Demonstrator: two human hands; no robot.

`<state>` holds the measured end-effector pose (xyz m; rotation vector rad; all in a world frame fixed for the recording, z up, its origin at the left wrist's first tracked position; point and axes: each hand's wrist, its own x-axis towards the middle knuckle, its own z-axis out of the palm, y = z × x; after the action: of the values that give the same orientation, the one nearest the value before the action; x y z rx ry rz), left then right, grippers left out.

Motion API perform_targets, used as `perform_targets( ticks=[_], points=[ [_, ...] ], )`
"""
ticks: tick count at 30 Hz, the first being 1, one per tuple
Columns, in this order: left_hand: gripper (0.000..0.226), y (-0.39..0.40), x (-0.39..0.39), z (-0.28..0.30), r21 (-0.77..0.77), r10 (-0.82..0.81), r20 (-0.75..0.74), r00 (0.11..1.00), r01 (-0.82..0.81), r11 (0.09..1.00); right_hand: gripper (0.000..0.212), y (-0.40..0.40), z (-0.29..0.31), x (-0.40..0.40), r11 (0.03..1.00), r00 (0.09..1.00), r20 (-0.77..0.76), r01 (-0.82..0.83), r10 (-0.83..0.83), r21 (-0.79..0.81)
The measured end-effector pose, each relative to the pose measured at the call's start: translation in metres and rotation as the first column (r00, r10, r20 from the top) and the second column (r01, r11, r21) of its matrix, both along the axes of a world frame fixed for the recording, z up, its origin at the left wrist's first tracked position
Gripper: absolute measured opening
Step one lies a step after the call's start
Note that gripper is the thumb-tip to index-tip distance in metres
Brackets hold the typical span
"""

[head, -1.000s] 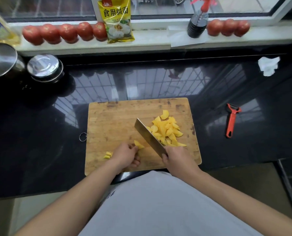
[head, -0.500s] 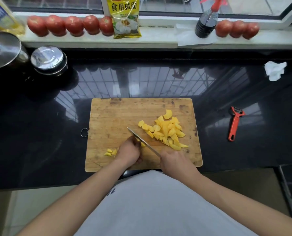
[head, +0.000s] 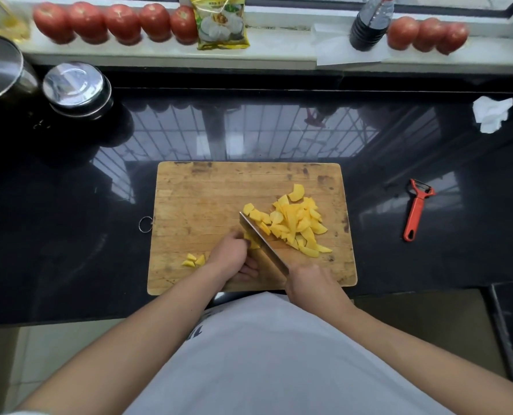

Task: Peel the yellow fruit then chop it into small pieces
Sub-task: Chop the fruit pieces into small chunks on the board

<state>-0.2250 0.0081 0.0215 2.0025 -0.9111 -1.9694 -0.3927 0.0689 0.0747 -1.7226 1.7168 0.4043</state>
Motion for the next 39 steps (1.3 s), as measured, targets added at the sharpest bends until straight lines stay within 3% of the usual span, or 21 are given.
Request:
perform_targets(
  ticks=[10, 19, 27, 33, 39],
  points=[
    [0.025, 0.001, 0.002, 0.001, -0.007, 0.001, -0.003, 1.000, -0.001, 1.000, 0.019, -0.025, -0.003, 0.018, 0.978, 0.987, 0.121, 0.127, -0.108, -0.163],
    [0.023, 0.000, 0.001, 0.001, -0.008, 0.034, -0.011, 0.999, -0.034, 0.999, 0.015, -0.012, 0.000, 0.017, 0.993, 0.999, 0.017, -0.028, 0.031, -0.116],
    [0.033, -0.002, 0.001, 0.005, 0.016, -0.009, -0.004, 1.000, 0.009, 1.000, 0.012, -0.028, -0.012, 0.041, 0.994, 1.000, 0.024, -0.002, 0.005, -0.110],
    [0.037, -0.001, 0.001, 0.003, -0.005, -0.024, 0.013, 1.000, 0.024, 1.000, 0.017, -0.035, -0.010, 0.032, 0.981, 0.990, 0.085, 0.125, -0.113, -0.150],
    [0.037, -0.001, -0.001, 0.002, 0.019, 0.017, 0.020, 1.000, -0.017, 1.000, 0.014, -0.012, 0.002, 0.014, 0.989, 0.998, 0.046, 0.044, -0.037, -0.143]
  ],
)
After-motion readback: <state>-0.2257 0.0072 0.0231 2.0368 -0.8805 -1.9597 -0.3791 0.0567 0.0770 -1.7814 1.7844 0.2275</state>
